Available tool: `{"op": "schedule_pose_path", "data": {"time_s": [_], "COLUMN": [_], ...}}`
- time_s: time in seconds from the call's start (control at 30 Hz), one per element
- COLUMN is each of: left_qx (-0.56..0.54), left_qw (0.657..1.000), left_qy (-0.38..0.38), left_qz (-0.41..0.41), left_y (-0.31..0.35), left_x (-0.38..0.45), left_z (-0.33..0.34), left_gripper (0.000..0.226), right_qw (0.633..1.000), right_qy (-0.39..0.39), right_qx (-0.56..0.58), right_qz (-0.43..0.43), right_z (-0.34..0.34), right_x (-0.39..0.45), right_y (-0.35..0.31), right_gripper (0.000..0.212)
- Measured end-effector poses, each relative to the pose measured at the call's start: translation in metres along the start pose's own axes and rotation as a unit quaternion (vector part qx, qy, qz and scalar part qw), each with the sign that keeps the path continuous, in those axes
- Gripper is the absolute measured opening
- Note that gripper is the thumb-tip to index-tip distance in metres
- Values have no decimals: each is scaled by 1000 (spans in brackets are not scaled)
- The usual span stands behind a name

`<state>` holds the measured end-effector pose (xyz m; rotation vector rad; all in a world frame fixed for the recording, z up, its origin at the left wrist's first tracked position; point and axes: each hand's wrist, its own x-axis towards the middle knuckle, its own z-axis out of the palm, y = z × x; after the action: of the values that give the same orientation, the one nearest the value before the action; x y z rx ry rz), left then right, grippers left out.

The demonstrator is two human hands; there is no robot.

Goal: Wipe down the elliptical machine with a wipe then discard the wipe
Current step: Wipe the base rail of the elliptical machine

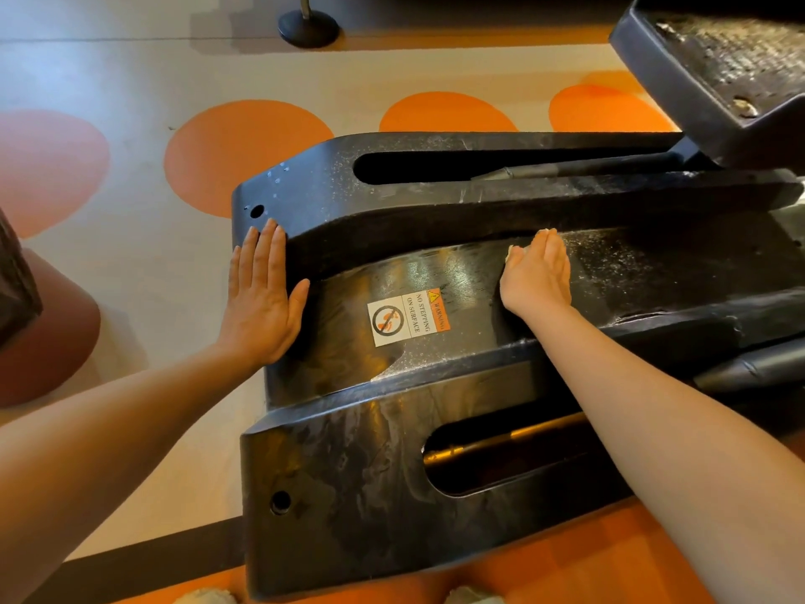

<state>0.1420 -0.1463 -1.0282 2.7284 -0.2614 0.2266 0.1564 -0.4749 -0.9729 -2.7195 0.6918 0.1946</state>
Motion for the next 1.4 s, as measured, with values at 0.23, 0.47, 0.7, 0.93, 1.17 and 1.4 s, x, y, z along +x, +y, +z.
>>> {"op": "schedule_pose_path", "data": {"time_s": [0.23, 0.47, 0.7, 0.93, 1.17, 1.4], "left_qx": [14, 28, 27, 26, 31, 36], "left_qw": [1000, 999, 996, 995, 994, 994], "left_qy": [2, 27, 73, 90, 104, 104], "left_qz": [-8, -14, -31, -25, -23, -15], "left_y": [0, 1, 12, 14, 14, 12], "left_x": [1, 2, 6, 6, 6, 6], "left_z": [4, 9, 15, 17, 18, 20], "left_gripper": [73, 73, 73, 72, 71, 71], "right_qw": [1000, 999, 999, 997, 999, 999], "right_qy": [-11, -9, -37, -50, -29, -44], "right_qx": [9, 12, 4, -3, -9, -27], "right_qz": [-10, 52, 22, 51, 15, 18], "right_z": [5, -9, -9, -19, -15, -17], "right_x": [4, 21, 28, 35, 38, 37], "right_y": [4, 15, 21, 24, 38, 41], "right_gripper": [58, 59, 63, 65, 63, 63]}}
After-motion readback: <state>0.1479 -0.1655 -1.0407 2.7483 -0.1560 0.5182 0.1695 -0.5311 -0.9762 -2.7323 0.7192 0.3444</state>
